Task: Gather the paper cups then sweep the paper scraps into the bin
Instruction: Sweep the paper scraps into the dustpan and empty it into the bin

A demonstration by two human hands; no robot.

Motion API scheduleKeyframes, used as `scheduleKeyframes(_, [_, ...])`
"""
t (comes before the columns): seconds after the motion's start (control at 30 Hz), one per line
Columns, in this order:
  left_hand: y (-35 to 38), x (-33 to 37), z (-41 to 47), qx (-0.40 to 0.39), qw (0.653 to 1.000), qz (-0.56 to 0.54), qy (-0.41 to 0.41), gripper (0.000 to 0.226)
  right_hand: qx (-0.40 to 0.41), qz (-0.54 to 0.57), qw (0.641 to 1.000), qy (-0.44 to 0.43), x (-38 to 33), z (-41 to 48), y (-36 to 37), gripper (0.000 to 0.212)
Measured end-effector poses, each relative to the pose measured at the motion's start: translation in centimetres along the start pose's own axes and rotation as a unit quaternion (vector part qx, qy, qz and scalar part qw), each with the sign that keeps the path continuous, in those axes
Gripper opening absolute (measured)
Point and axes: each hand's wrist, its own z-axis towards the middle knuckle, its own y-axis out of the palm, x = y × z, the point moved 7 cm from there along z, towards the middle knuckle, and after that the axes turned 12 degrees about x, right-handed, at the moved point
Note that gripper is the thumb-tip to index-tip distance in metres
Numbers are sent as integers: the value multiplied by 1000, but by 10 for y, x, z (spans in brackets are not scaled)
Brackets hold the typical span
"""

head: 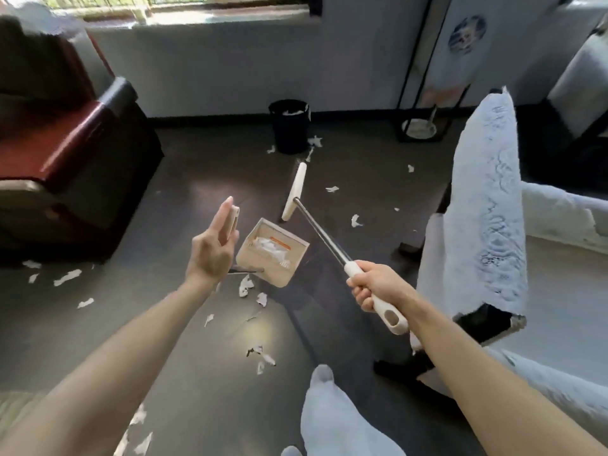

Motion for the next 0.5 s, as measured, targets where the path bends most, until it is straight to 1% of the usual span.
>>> scheduleKeyframes(0.13, [50,-8,97,-34,998,-56,-8,76,52,55,997,-4,-60,79,6,22])
scheduleKeyframes(0.27, [108,10,190,-72,990,-118,-23,76,113,91,989,9,-117,151,-4,18])
scheduleKeyframes(0.4, [175,33,272,-131,982,-138,-17,75,163,134,977,30,-171,205,-31,20])
scheduleKeyframes(0.5, [232,50,322,-180,968,-173,-9,75,194,175,964,40,-207,240,-58,20])
